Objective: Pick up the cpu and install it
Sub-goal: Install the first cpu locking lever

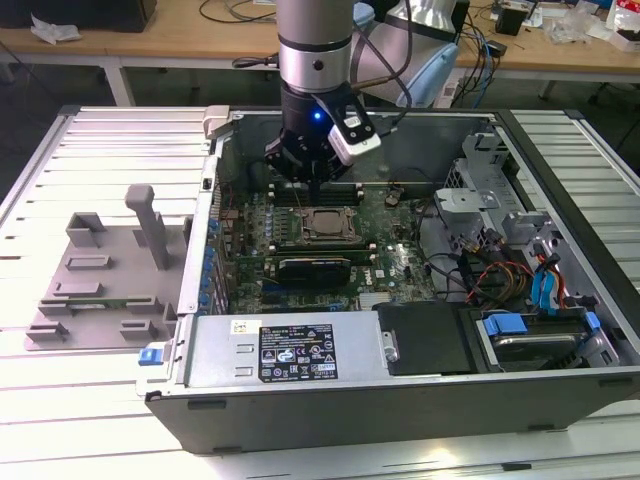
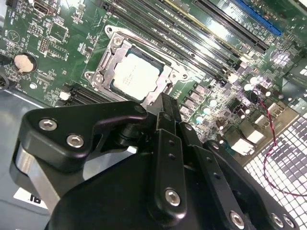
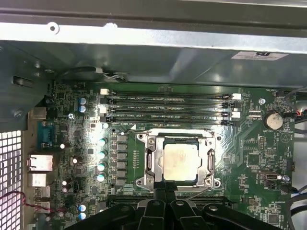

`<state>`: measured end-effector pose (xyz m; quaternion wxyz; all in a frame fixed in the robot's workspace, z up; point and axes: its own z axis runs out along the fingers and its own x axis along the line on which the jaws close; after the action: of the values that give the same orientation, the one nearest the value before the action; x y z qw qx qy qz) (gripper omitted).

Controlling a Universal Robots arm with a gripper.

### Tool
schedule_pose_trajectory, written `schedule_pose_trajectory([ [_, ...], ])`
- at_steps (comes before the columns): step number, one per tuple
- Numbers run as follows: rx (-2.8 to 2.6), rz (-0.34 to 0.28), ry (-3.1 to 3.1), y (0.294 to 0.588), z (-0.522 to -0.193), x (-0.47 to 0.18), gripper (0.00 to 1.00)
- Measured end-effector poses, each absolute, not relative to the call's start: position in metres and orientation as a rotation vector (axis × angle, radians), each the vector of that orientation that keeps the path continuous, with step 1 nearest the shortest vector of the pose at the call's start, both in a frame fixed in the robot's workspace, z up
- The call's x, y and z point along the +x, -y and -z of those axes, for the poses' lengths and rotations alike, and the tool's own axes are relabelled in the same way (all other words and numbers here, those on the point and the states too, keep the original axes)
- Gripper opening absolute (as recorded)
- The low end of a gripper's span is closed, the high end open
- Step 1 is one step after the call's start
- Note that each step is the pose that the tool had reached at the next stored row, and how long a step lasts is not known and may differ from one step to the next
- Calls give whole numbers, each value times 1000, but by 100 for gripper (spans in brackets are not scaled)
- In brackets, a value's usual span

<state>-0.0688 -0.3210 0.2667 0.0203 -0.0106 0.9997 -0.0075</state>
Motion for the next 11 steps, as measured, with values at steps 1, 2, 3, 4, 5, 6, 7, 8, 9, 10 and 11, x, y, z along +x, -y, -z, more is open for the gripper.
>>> schedule_pose_trajectory([
  [1,-33,23,-3101,321,-267,-69,11],
  [2,-33,23,-3101,321,-267,-69,11],
  [3,-33,23,-3101,321,-267,-70,11],
  [4,-33,23,-3101,321,-267,-71,11],
  [5,-33,23,-3101,321,-267,-73,11],
  [6,-33,23,-3101,321,-267,-76,11],
  [7,-33,23,-3101,321,-267,-78,11],
  [8,-33,23,-3101,321,-267,-79,11],
  [9,-33,23,-3101,321,-267,-81,11],
  [10,-33,23,-3101,321,-267,-82,11],
  [11,-33,23,-3101,321,-267,-85,11],
])
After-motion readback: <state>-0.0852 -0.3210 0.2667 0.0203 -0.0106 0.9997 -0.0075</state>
